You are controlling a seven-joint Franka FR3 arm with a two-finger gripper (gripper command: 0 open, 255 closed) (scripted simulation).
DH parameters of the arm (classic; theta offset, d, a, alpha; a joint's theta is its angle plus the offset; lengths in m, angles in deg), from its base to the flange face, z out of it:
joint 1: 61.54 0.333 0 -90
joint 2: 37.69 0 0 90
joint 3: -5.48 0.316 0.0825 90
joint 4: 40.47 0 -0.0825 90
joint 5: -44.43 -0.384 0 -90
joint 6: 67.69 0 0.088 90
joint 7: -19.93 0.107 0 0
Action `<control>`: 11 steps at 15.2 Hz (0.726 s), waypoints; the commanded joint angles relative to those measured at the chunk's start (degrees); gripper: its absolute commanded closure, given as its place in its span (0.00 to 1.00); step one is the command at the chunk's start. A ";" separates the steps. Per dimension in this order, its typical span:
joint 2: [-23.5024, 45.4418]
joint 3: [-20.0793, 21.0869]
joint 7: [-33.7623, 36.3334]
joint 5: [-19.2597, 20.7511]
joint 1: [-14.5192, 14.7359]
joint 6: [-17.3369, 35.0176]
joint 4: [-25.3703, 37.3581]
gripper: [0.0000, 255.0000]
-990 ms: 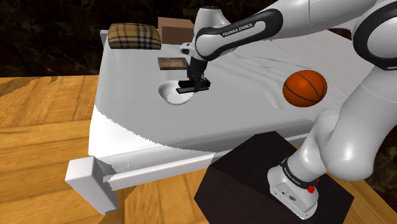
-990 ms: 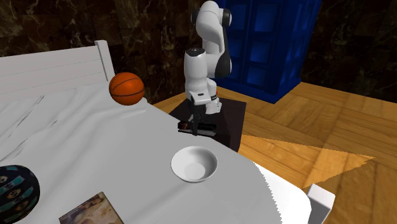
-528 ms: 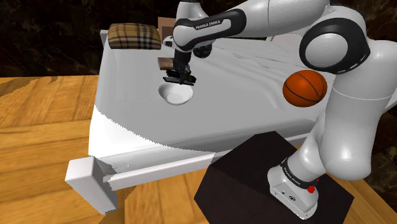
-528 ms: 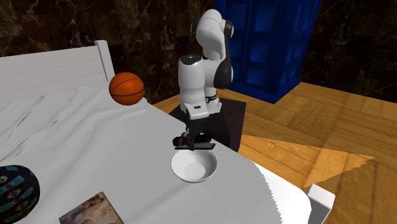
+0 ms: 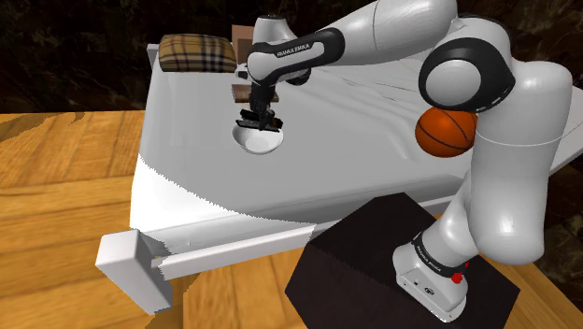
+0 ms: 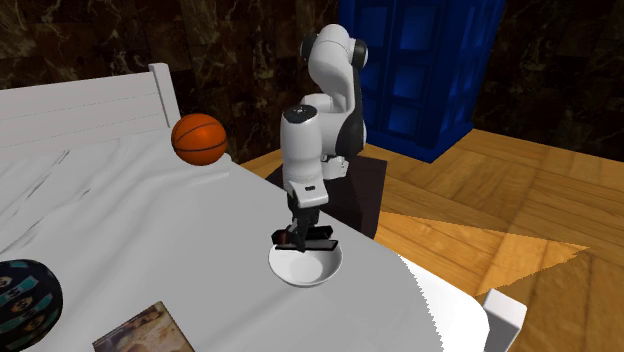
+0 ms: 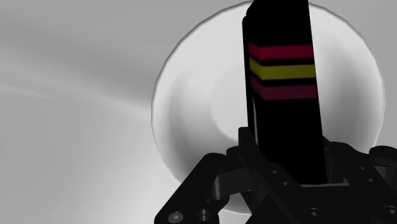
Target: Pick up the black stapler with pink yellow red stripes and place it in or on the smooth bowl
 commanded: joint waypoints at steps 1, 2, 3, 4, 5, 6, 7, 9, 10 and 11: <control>0.74 0.14 -0.20 -0.27 -0.08 1.34 -0.58 1.00; 1.11 0.21 -0.28 -0.39 -0.12 1.93 -0.81 1.00; 1.49 0.29 -0.37 -0.52 -0.16 2.51 -1.02 1.00; 1.91 0.37 -0.47 -0.65 -0.21 3.13 -1.24 1.00; 1.90 0.37 -0.46 -0.65 -0.21 3.14 -1.25 1.00; 1.90 0.37 -0.46 -0.65 -0.21 3.13 -1.24 1.00; 1.91 0.38 -0.46 -0.65 -0.21 3.13 -1.24 1.00; 1.91 0.38 -0.46 -0.65 -0.22 3.13 -1.24 1.00; 1.91 0.38 -0.46 -0.65 -0.22 3.13 -1.24 1.00; 1.91 0.38 -0.46 -0.64 -0.22 3.13 -1.24 1.00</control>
